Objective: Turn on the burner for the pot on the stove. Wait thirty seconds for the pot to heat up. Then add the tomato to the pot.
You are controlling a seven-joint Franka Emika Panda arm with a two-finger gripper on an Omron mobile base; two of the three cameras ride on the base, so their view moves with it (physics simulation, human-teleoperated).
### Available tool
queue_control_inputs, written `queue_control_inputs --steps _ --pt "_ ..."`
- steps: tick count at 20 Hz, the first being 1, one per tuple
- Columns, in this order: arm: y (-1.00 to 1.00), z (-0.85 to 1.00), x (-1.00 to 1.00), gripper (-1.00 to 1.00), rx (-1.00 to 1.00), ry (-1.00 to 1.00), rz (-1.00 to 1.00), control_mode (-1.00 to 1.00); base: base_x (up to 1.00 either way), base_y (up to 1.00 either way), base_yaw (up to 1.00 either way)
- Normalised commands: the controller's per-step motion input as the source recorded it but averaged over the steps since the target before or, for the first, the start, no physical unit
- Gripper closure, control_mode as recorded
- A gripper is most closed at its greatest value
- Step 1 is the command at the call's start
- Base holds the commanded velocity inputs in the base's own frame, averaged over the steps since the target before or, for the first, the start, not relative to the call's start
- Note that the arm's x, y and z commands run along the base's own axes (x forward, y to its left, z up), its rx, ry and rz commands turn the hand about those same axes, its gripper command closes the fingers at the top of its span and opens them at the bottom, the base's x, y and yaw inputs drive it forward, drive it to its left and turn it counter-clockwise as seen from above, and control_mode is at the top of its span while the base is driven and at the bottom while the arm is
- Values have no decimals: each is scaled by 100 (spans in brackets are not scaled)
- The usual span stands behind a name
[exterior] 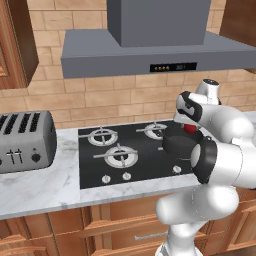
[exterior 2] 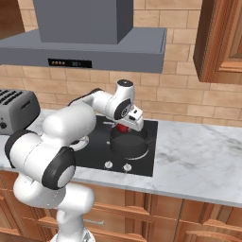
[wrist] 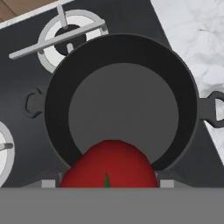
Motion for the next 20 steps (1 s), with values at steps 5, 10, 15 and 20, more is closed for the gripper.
queue_control_inputs --steps 5,10,15,20 --pt "0 0 0 100 0 0 0 -100 0 0 0" --pt "0 0 0 100 0 0 0 -100 0 0 0" --pt "0 0 0 100 0 0 0 -100 0 0 0" --pt "0 0 0 100 0 0 0 -100 0 0 0"
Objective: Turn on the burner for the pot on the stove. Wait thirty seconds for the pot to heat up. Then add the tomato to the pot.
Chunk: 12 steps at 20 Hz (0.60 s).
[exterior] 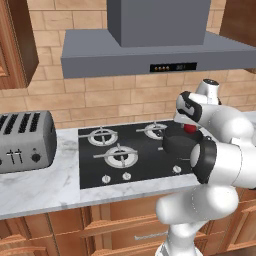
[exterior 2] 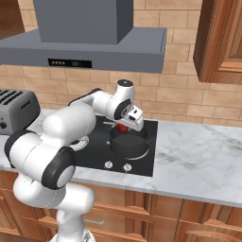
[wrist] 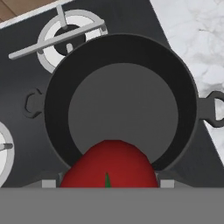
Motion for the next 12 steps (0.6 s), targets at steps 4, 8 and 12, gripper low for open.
queue_control_inputs --steps 4,8,12 --pt "0 0 0 100 0 0 0 -100 0 0 0" --pt "0 0 0 100 0 0 0 -100 0 0 0" --pt "0 0 0 100 0 0 0 -100 0 0 0"
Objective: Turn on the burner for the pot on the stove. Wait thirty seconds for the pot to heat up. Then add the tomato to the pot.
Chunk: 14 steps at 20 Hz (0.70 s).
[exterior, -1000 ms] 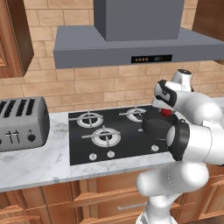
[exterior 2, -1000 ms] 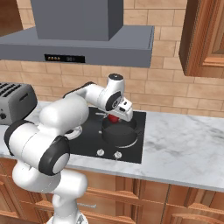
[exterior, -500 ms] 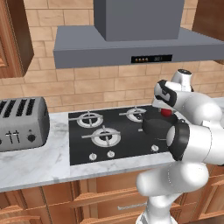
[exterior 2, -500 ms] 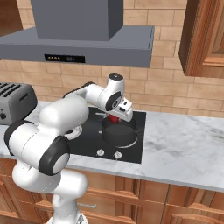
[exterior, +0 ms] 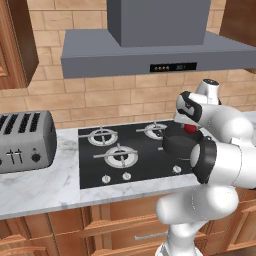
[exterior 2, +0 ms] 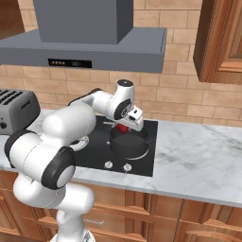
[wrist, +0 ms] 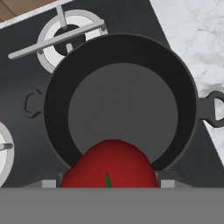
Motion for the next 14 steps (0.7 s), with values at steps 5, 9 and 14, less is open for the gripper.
queue_control_inputs --steps 5,9,14 --pt "0 0 0 100 0 0 0 -100 0 0 0" --pt "0 0 0 100 0 0 0 -100 0 0 0" --pt "0 0 0 100 0 0 0 -100 0 0 0"
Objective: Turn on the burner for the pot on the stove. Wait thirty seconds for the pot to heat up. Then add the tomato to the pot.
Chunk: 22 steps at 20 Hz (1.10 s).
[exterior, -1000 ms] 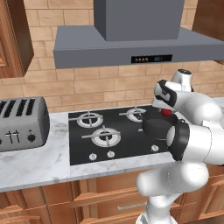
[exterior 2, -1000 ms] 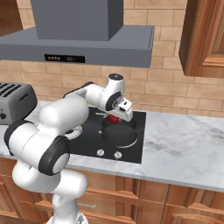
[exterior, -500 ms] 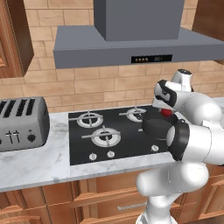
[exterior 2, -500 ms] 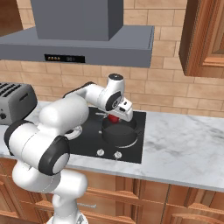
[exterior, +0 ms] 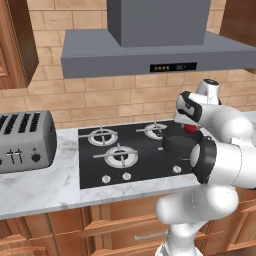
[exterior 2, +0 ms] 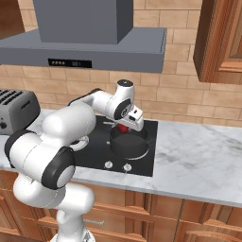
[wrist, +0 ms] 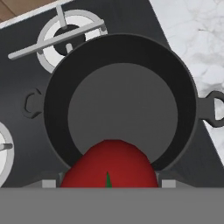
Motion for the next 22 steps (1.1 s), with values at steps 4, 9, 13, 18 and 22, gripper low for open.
queue_control_inputs --steps 4,9,13,18,22 --pt "0 0 0 100 0 0 0 -100 0 0 0" --pt "0 0 0 100 0 0 0 -100 0 0 0" --pt "0 0 0 100 0 0 0 -100 0 0 0" --pt "0 0 0 100 0 0 0 -100 0 0 0" --pt "0 0 0 100 0 0 0 -100 0 0 0"
